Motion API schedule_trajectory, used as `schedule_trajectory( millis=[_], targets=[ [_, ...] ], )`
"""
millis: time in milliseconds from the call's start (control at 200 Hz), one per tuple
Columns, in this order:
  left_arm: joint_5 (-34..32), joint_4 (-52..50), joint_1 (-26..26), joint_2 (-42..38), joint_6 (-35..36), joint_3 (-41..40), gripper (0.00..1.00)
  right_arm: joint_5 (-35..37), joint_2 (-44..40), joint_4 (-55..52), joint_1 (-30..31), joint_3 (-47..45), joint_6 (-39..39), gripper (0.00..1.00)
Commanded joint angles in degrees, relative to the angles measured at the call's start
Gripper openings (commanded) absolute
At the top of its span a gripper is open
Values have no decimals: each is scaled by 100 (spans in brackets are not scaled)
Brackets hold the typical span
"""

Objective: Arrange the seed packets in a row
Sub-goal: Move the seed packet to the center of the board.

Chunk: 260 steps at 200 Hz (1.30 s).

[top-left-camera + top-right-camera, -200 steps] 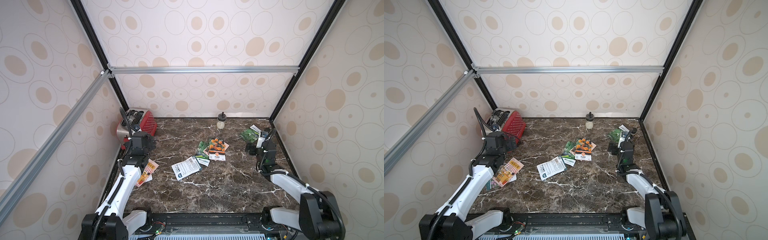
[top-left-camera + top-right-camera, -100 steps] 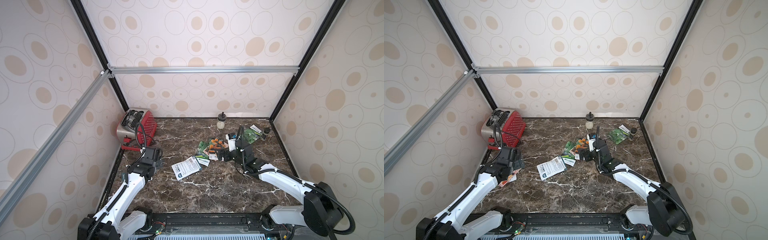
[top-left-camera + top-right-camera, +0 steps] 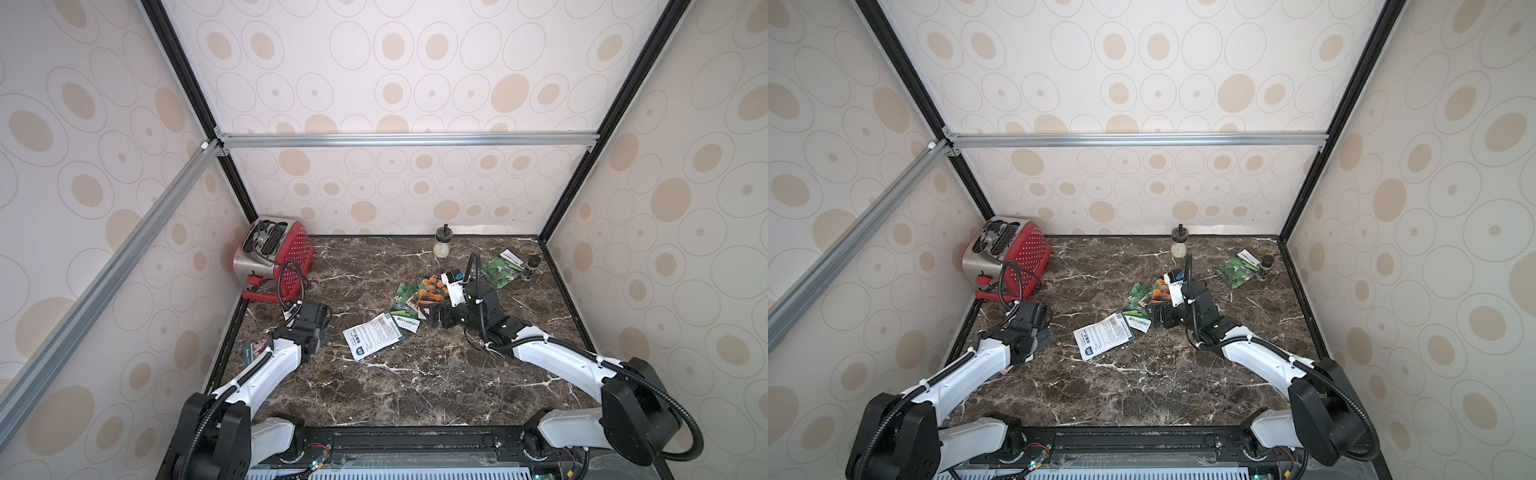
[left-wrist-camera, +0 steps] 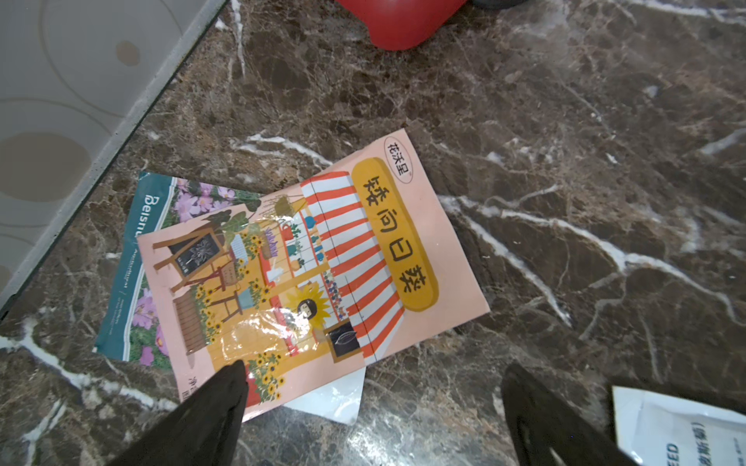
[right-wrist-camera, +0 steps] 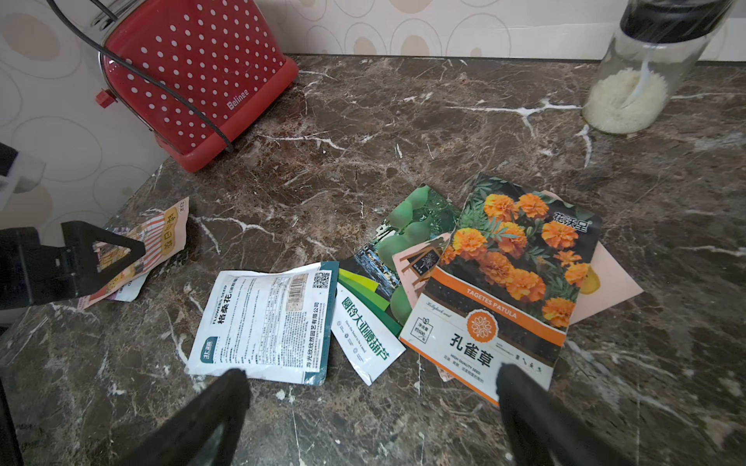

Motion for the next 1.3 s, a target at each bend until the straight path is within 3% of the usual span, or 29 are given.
schedule_trajectory(
  millis=[0, 300, 751, 886, 1092, 1297],
  targets=[
    [-118, 491, 27, 213, -89, -6, 99, -107, -202, 23, 23, -140, 81, 99],
    [362, 1268, 105, 953, 76, -92, 97, -63, -473, 54, 23, -320, 219, 99],
    [2208, 2284, 96, 2199, 515, 249, 90, 179, -1063, -268, 28, -469, 238, 99],
    [2377, 2352, -142, 2508, 563, 527, 89, 258, -1216, -319, 26, -483, 267, 99],
    [2574, 2413, -965, 3398, 529, 1577, 89, 913, -1739, -748, 14, -393, 230, 99],
    [2953, 2047, -1817, 4737, 689, 3683, 88, 1367, -2476, -1335, -102, -162, 137, 99]
  ],
)
